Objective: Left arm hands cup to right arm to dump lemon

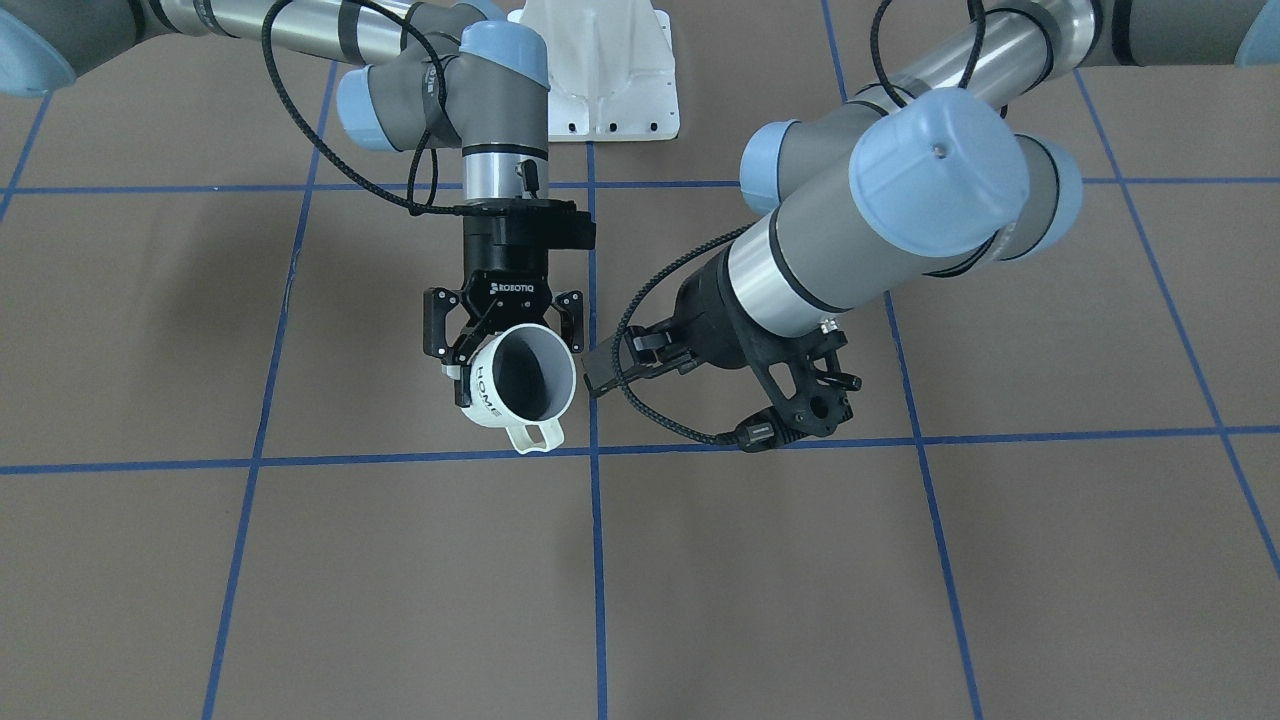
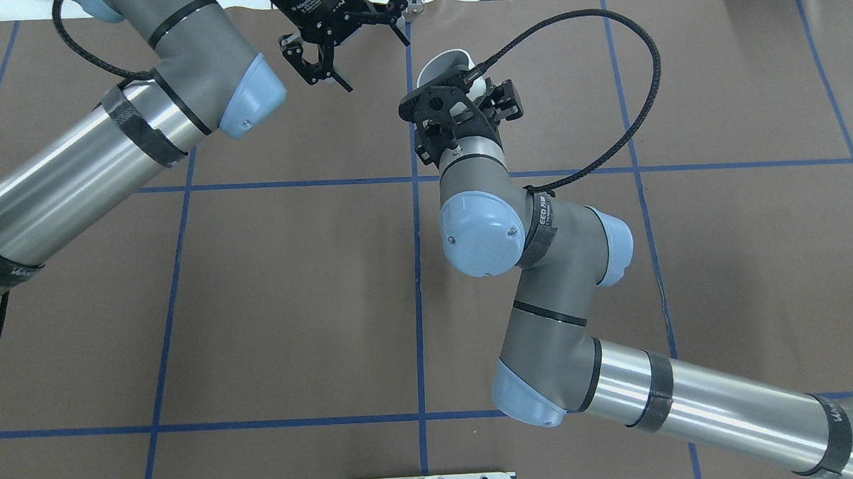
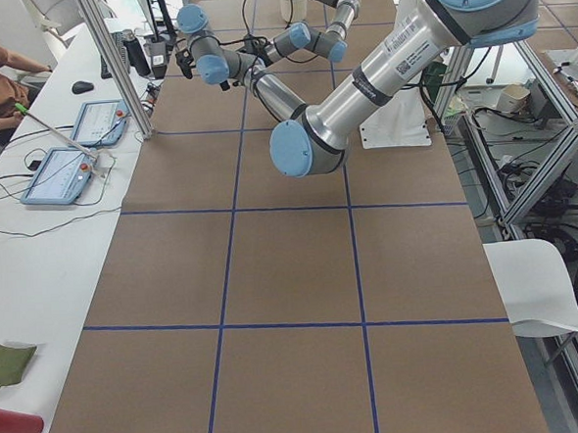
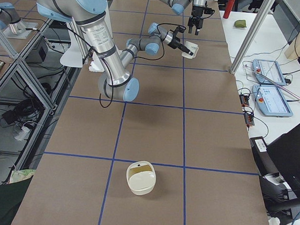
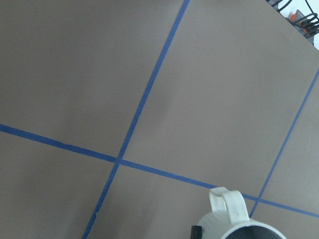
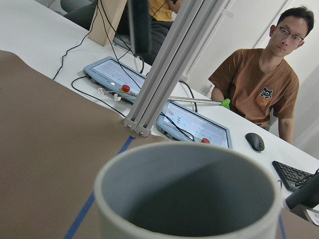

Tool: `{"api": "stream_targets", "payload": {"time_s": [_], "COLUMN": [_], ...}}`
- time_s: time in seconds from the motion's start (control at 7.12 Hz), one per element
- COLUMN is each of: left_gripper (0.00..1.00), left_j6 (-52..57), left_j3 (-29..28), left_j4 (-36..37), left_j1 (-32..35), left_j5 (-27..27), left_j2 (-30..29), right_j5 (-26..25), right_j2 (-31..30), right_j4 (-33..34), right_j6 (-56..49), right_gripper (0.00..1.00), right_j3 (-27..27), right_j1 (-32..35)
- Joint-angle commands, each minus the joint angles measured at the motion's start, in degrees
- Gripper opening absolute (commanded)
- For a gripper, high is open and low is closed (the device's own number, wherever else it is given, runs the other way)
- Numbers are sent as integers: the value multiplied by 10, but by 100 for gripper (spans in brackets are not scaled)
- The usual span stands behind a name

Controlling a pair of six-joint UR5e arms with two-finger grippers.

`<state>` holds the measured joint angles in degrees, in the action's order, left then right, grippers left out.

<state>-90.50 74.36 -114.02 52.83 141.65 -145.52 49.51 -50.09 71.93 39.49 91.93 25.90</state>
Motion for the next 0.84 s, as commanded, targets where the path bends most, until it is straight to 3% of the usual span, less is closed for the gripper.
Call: {"api": "stream_targets", "payload": {"time_s": [0.0,0.14,0.42,0.7], "left_gripper": [94,83,70,69], "left_j6": [2,2,2,3], "left_j3": [3,3,-1,-24], "left_j4": [-2,-2,-11,-23], "left_j1": [-19,-21,-22,-22], "left_j5": [-1,-2,-4,-7], "left_j2": [-1,-4,-5,-13], "right_j5": [0,0,0,0], "right_j2": [5,5,5,5], "right_j4": [-1,-2,-5,-5], "right_j6": [6,6,14,14], "right_gripper": [18,18,19,19], "right_j3": [-3,-3,-3,-3], "right_j1": [-1,-1,-1,-3]}}
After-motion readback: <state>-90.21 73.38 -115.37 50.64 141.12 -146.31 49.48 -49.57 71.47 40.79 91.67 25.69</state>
